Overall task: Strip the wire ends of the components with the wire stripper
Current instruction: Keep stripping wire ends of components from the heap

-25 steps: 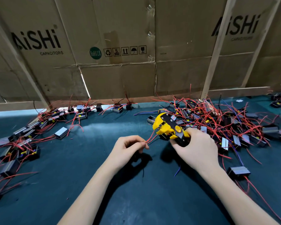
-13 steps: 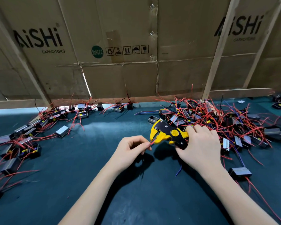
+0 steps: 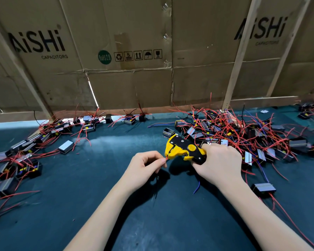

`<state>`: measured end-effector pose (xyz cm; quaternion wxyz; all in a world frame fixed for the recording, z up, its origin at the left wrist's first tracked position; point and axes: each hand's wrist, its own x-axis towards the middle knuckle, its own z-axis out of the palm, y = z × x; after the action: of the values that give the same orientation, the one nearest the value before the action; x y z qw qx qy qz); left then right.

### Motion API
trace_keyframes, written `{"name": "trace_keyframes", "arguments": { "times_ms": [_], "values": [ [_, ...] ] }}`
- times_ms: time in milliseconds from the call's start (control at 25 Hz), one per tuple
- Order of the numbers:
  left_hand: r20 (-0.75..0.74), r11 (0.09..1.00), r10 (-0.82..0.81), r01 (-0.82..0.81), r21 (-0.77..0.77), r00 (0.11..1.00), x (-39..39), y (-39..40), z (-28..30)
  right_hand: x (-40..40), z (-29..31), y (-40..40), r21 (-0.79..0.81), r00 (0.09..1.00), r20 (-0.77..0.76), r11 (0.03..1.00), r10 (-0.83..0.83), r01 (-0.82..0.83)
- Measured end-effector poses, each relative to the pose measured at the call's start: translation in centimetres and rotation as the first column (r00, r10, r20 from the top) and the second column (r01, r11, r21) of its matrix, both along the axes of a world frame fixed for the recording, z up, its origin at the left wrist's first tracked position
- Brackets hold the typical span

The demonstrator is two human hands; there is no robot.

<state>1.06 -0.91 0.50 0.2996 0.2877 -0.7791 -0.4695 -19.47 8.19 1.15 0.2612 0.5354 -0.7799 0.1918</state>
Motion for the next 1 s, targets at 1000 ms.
{"name": "trace_keyframes", "arguments": {
  "times_ms": [1000],
  "values": [
    [0.268, 0.956, -0.140, 0.201, -0.215, 0.953, 2.3, -0.9, 1.6, -2.1, -0.4, 0.1, -0.210, 0.948, 0.317, 0.976, 0.007, 0.063]
  ]
}}
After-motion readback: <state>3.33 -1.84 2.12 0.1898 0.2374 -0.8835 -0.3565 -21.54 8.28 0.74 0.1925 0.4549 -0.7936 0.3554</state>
